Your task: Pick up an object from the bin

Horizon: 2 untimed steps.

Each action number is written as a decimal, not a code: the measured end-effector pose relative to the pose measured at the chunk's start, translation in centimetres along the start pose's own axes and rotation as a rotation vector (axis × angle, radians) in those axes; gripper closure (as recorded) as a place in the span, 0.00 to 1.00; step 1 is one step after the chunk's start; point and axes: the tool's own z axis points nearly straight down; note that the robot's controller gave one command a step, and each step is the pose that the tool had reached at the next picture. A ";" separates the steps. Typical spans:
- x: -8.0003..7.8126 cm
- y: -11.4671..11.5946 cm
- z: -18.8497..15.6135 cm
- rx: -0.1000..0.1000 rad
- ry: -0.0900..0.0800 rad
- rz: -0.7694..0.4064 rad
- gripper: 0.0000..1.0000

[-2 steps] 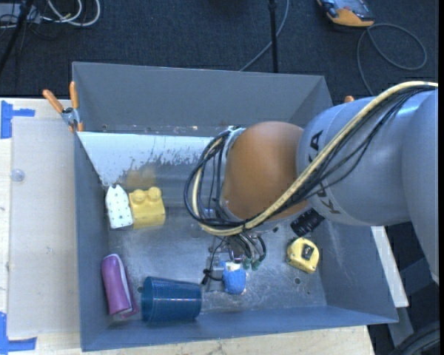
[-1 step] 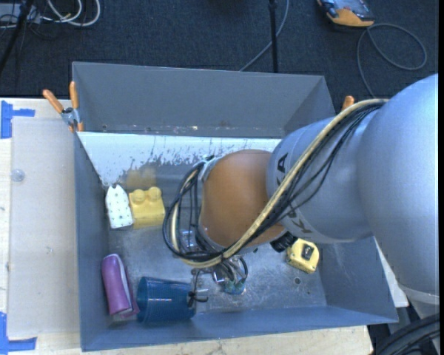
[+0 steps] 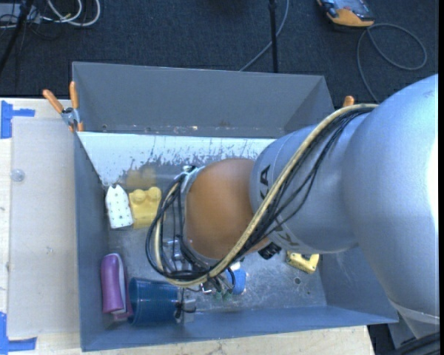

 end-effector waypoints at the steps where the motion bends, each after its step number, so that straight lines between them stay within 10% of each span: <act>1: -0.5 0.7 -0.1 -0.002 -0.004 -0.004 0.00; 2: -0.1 0.1 3.6 -0.004 -0.016 -0.022 0.00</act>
Offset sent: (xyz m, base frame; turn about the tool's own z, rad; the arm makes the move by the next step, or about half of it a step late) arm -0.0065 -0.0032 -0.0481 -0.0304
